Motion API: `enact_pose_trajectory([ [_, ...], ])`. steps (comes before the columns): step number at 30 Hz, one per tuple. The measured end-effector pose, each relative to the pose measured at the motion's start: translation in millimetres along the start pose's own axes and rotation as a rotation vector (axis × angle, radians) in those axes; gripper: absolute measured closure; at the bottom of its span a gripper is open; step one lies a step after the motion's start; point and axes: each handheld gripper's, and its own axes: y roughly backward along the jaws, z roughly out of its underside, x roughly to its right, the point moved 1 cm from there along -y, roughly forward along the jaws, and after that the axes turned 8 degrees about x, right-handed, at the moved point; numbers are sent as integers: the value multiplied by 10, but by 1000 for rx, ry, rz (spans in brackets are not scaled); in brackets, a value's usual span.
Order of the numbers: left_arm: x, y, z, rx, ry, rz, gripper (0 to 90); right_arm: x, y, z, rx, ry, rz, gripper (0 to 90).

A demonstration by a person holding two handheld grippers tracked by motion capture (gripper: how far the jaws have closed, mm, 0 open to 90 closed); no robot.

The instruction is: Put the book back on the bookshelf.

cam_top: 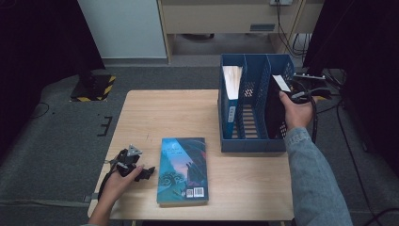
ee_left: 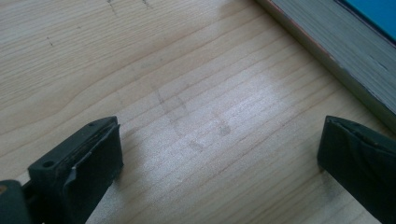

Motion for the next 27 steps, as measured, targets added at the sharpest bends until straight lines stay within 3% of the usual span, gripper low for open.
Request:
enact_pose_trajectory([
  [16, 41, -26, -18, 9, -1, 10, 0, 7, 48, 112, 6, 2, 6, 520],
  [27, 31, -24, -18, 5, -12, 13, 0, -89, 78, 150, 6, 62, 8, 516],
])
